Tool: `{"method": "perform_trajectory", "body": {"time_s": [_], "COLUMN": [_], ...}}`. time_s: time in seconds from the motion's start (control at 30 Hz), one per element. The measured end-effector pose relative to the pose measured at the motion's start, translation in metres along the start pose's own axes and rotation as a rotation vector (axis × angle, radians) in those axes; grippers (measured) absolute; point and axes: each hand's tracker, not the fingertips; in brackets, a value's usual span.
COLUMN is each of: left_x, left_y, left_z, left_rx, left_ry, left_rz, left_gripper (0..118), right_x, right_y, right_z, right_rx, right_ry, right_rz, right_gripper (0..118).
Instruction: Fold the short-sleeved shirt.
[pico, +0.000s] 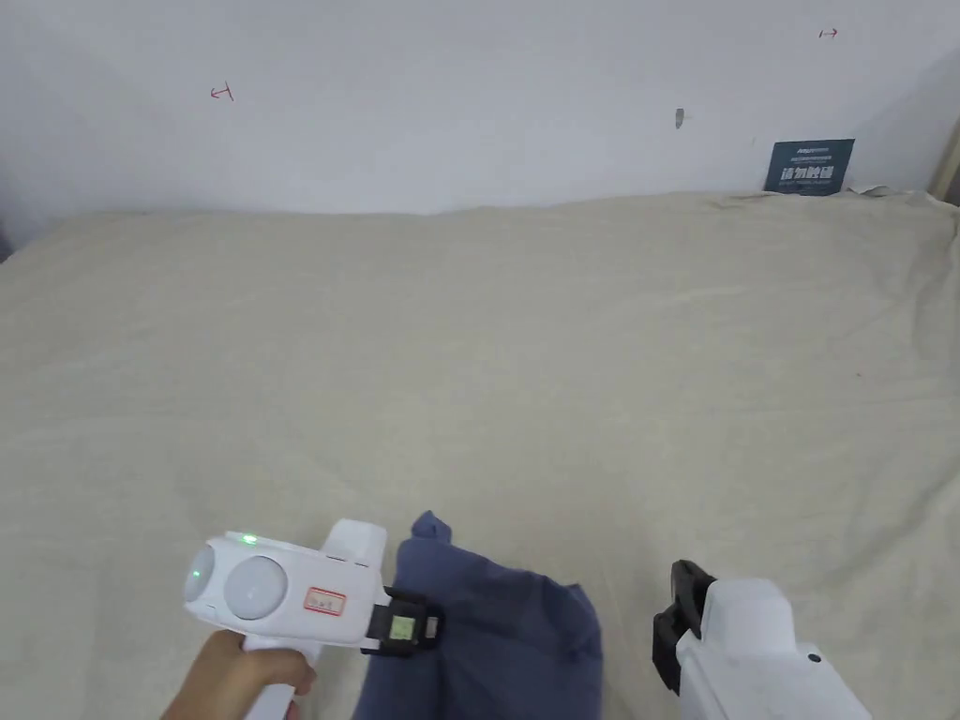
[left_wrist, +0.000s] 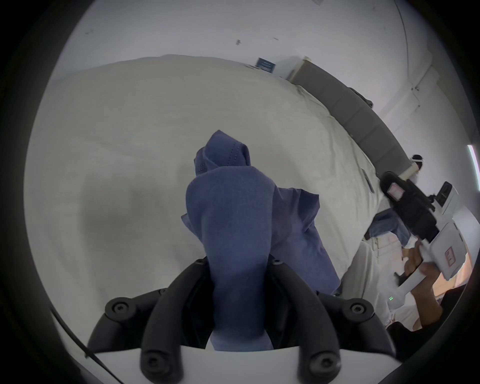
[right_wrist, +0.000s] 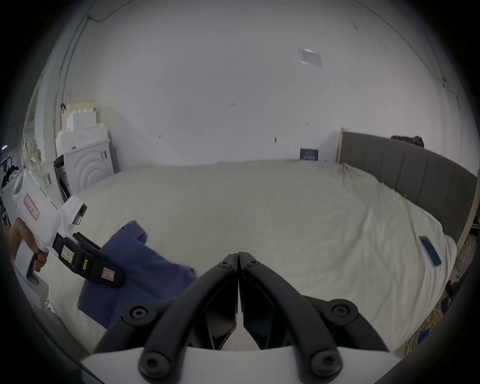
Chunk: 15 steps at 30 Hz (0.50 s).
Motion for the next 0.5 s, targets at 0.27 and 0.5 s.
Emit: {"method": "perform_trajectory", "body": {"time_s": [0.27, 0.5], "left_x": [-0.103, -0.185], "left_y": [0.003, -0.006], "left_z": [0.077, 0.142], "left_rx": [0.029, 0.027], "left_ry": [0.225, 0.393], "left_rz": [0.053, 0.125], "left_gripper": [26, 26], "right_x": [-0.003, -0.007], "right_y": [0.033, 0.064], "right_z": [0.001, 0.006], "right_rx": [0.086, 0.166], "right_ry": [0.016, 0.004], "right_rz": [-0.001, 0.01], "right_gripper": [0, 0]}}
